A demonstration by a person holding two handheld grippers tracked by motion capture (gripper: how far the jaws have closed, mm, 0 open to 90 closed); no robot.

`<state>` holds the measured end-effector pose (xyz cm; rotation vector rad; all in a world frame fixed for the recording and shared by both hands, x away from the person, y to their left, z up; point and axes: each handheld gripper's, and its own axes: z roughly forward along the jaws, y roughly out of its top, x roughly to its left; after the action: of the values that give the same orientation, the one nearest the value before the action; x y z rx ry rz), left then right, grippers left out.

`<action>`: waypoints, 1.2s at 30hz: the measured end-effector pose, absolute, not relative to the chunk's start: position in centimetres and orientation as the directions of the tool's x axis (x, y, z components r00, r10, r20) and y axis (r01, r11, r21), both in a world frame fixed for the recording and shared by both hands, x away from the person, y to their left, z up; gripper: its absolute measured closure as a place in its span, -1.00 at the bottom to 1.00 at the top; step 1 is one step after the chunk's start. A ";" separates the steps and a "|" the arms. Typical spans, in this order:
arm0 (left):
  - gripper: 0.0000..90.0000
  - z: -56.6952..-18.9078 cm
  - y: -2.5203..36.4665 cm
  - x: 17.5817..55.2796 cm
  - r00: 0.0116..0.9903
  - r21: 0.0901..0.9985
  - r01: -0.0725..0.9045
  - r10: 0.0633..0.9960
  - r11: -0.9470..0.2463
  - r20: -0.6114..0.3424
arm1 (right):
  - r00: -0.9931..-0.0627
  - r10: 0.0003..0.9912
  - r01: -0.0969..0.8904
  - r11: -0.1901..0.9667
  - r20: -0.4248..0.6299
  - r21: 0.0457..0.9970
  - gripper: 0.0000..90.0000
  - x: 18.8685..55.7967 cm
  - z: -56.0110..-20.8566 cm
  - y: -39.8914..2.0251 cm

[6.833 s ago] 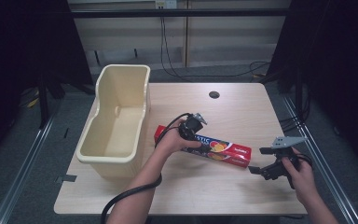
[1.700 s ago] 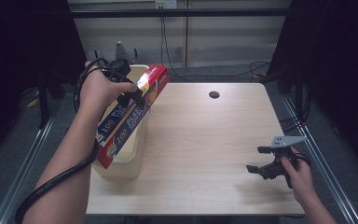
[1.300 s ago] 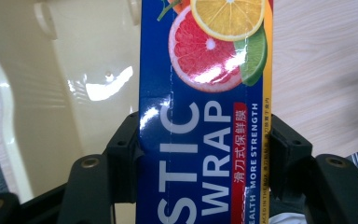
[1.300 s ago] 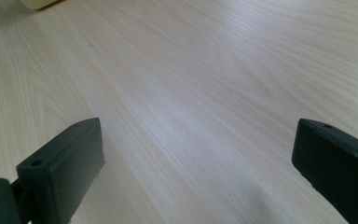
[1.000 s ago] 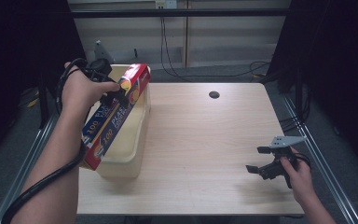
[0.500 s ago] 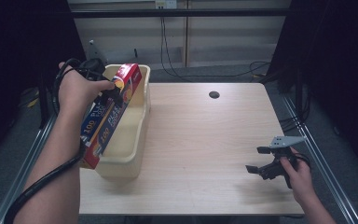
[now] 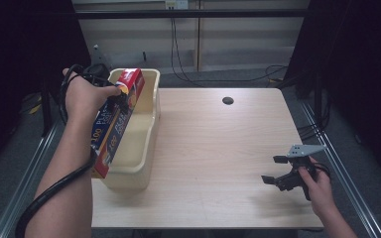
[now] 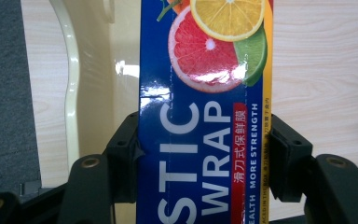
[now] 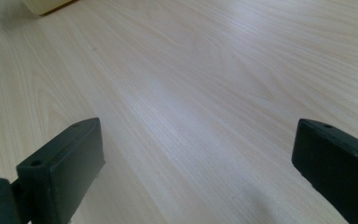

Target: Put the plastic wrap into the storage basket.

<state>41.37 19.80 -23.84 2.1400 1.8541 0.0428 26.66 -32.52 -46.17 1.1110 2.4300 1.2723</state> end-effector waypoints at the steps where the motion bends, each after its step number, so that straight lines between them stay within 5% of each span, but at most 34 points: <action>1: -0.10 -24.0 19.8 41.4 0.161 0.250 0.961 0.972 -0.115 -0.174 | -0.704 0.689 0.534 0.353 0.172 0.768 -0.95 26.7 -46.2 -32.5; 36: -0.10 -28.4 19.4 42.5 0.148 0.202 0.973 0.971 -0.109 -0.189 | -0.702 0.692 0.535 0.352 0.171 0.768 -0.95 26.7 -46.2 -32.5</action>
<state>42.48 19.40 -28.39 2.1517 1.8868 -0.0126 26.71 -32.51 -46.19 1.1143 2.4274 1.2708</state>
